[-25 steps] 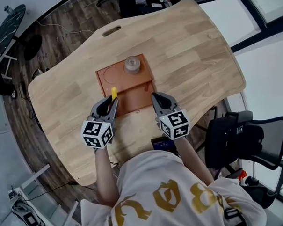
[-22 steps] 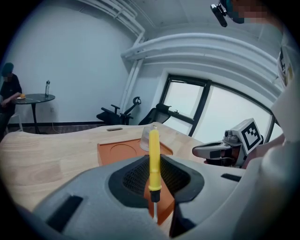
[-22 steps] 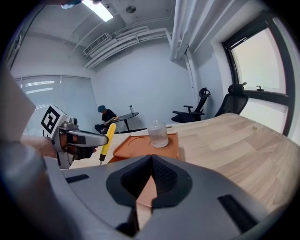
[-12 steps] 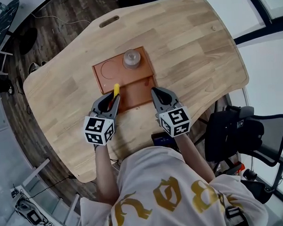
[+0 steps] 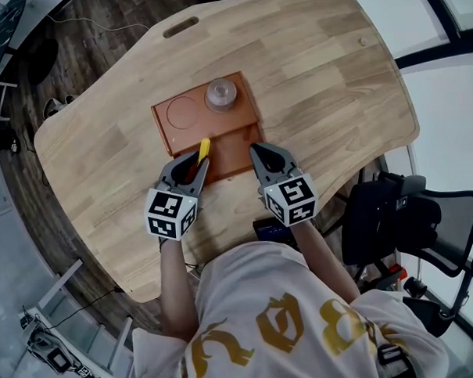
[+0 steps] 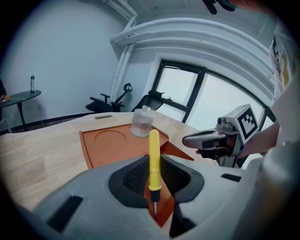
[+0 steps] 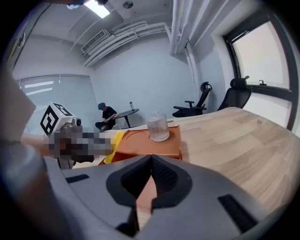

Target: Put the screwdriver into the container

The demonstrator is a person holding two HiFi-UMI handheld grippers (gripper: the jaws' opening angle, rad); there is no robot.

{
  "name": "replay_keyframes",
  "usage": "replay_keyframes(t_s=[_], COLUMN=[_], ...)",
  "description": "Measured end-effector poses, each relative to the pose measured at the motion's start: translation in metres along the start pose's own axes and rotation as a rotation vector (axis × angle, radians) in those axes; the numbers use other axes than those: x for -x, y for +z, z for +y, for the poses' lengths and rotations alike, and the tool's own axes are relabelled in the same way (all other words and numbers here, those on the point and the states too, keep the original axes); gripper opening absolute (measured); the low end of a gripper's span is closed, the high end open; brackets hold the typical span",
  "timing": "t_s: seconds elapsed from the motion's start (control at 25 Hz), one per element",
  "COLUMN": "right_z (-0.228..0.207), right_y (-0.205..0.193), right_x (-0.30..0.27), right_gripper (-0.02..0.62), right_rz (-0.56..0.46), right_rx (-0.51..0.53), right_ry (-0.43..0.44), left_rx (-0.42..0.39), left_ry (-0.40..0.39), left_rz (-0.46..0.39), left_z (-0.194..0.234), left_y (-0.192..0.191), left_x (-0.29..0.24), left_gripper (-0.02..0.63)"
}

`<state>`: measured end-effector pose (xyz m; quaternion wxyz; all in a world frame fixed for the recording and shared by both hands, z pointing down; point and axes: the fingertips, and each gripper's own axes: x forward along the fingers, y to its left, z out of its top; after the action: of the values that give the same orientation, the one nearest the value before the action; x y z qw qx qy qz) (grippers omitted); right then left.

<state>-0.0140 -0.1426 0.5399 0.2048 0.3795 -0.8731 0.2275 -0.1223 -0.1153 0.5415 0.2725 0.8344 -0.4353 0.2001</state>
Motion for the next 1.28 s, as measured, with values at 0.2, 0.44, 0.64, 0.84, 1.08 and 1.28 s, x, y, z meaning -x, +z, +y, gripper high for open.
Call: replay_keyframes(t_s=[0.2, 0.44, 0.64, 0.84, 1.08, 1.28], right_z=[-0.004, -0.004, -0.008, -0.007, -0.007, -0.009], right_y=[-0.002, -0.008, -0.006, -0.008, -0.008, -0.007], right_x=[-0.004, -0.004, -0.005, -0.006, -0.006, -0.007], right_gripper=[0.011, 0.011, 0.011, 0.011, 0.011, 0.011], right_rz=[0.004, 0.018, 0.015, 0.022, 0.021, 0.023], right_rx=[0.002, -0.008, -0.006, -0.011, -0.011, -0.012], right_ry=[0.001, -0.004, -0.001, -0.003, 0.001, 0.000], left_rx=[-0.020, -0.081, -0.154, -0.196, -0.193, -0.204], left_ry=[-0.001, -0.013, -0.006, -0.002, -0.004, -0.006], left_rz=[0.055, 0.145, 0.235, 0.313, 0.357, 0.419], left_z=[0.000, -0.002, -0.004, -0.004, -0.002, -0.001], left_y=[-0.012, -0.026, -0.036, -0.049, -0.052, -0.056], left_x=[-0.010, -0.018, -0.027, -0.030, -0.034, -0.038], left_gripper=[0.074, 0.074, 0.072, 0.074, 0.074, 0.074])
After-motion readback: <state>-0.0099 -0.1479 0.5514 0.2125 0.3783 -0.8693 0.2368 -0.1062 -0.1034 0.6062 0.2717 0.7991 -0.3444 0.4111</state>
